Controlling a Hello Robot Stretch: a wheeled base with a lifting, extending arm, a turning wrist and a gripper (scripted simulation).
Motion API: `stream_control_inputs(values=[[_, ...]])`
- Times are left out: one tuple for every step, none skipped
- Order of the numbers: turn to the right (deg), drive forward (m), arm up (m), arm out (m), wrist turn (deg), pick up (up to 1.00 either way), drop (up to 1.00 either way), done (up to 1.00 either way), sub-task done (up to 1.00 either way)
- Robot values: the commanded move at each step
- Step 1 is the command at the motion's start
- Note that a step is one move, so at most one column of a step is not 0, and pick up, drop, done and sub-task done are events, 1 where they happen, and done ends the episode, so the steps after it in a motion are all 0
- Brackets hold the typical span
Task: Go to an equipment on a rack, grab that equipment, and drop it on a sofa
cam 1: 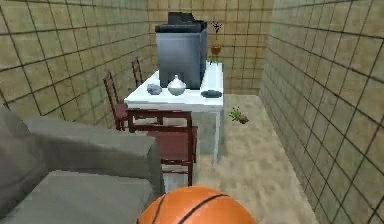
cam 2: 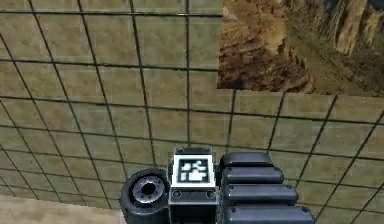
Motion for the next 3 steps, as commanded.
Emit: stream_control_inputs(values=[[-45.0, 0.0, 0.0, 0.0, 0.0, 0.0, 0.0, 0.0, 0.0], [-45.0, 0.0, 0.0, 0.0, 0.0, 0.0, 0.0, 0.0, 0.0], [-39.0, 0.0, 0.0, 0.0, 0.0, 0.0, 0.0, 0.0, 0.0]])
